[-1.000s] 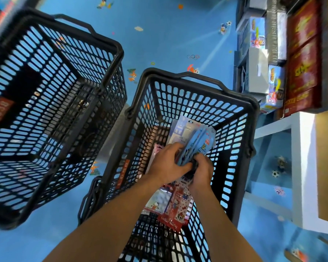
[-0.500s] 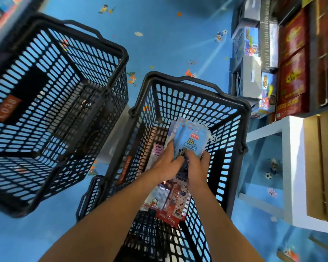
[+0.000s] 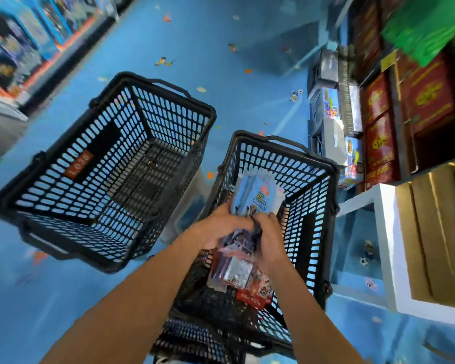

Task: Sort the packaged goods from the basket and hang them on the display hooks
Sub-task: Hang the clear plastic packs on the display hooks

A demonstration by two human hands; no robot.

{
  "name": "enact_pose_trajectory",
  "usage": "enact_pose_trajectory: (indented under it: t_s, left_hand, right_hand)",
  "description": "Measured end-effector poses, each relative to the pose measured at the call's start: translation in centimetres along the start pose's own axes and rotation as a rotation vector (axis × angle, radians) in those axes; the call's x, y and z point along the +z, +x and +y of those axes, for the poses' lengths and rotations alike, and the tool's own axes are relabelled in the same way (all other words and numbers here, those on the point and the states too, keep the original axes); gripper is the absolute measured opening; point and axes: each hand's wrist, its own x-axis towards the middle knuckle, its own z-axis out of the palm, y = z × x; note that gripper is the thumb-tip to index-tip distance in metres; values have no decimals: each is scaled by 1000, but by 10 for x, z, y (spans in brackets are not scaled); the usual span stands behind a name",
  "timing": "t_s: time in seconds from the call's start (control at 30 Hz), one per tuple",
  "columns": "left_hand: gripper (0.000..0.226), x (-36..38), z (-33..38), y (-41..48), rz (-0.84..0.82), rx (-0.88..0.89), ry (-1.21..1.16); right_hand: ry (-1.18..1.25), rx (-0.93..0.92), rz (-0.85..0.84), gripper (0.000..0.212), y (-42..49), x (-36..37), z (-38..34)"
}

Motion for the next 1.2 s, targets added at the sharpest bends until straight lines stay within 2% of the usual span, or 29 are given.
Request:
enact_pose_trajectory:
  t_s: [0.2, 0.33, 0.4, 0.47, 0.63, 0.77, 0.83, 0.93, 1.0, 1.2]
  left_hand:
    - [26, -22, 17, -75, -69, -51, -13]
    - [25, -44, 18, -121, -127, -53, -41]
    - [33, -54, 15, -141, -155, -21, -21]
    - [31, -60, 11, -161, -143, 26, 9]
    - [27, -57, -26, -214, -33, 69, -213]
    - [20, -37, -71, -250, 101, 103, -290]
    - [16, -28, -94, -272, 187, 128, -279]
    - [23, -25, -128, -317, 371, 135, -264]
    - [14, -24, -150, -355, 433, 152, -353]
    - [21, -39, -237, -482, 707, 271, -568]
  right_hand:
    - [-28, -62, -92, 9, -60, 50, -11]
    - [-59, -80, -195, 23, -96, 77, -12]
    - [-82, -52, -206, 20, -116, 85, -11]
    - [-114, -24, -228, 22, -134, 92, -8]
    - [-174, 39, -338, 32, -164, 104, 9]
    - [-333, 63, -436, 37, -194, 98, 30]
    - [-421, 82, -473, 37, -212, 95, 40]
    - [-528, 86, -541, 35, -243, 102, 58]
    - [-612, 72, -575, 32, -269, 114, 75]
    - [-825, 53, -820, 28, -373, 177, 146]
